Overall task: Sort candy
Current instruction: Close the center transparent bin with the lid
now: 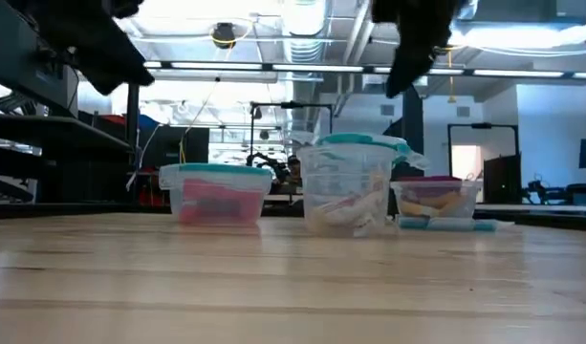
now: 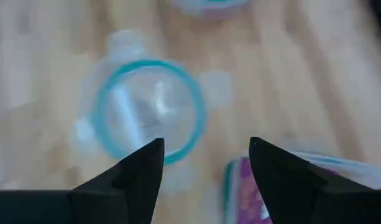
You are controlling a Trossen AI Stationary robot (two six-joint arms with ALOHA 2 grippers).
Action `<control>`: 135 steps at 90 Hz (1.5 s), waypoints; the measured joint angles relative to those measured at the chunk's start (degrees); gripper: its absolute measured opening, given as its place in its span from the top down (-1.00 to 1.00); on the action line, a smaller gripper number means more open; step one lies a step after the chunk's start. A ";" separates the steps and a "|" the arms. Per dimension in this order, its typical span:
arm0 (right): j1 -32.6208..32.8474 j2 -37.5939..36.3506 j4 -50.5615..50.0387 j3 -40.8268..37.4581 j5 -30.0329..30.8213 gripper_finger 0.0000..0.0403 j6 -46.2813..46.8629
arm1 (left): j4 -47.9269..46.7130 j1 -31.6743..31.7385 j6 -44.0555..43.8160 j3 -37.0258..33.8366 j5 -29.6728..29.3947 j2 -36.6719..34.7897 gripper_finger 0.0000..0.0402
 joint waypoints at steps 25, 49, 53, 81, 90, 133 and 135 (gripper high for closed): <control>-3.20 0.72 10.46 -11.92 5.07 -0.08 4.73 | 23.01 3.00 6.30 -0.02 -1.07 21.21 0.44; -5.55 6.11 12.08 -11.94 3.70 -0.08 3.09 | 42.16 5.83 7.15 1.61 -1.63 40.37 0.44; -5.38 6.48 12.03 -11.83 3.23 -0.08 3.01 | 42.49 6.19 7.19 2.84 -1.61 42.26 0.44; -4.76 7.15 12.33 -10.26 2.63 -0.08 2.58 | 42.49 8.29 12.62 11.87 -1.60 49.28 0.44; -4.92 7.15 12.35 -10.28 2.26 -0.08 2.61 | 40.92 8.98 12.51 12.24 -1.63 49.55 0.44; -2.43 7.15 20.41 -10.28 -1.12 -0.08 4.97 | 40.39 9.53 12.00 12.24 -1.60 49.50 0.44; -2.44 7.15 20.95 -10.28 -1.12 -0.08 4.99 | 40.40 9.53 11.97 12.24 -1.61 49.50 0.44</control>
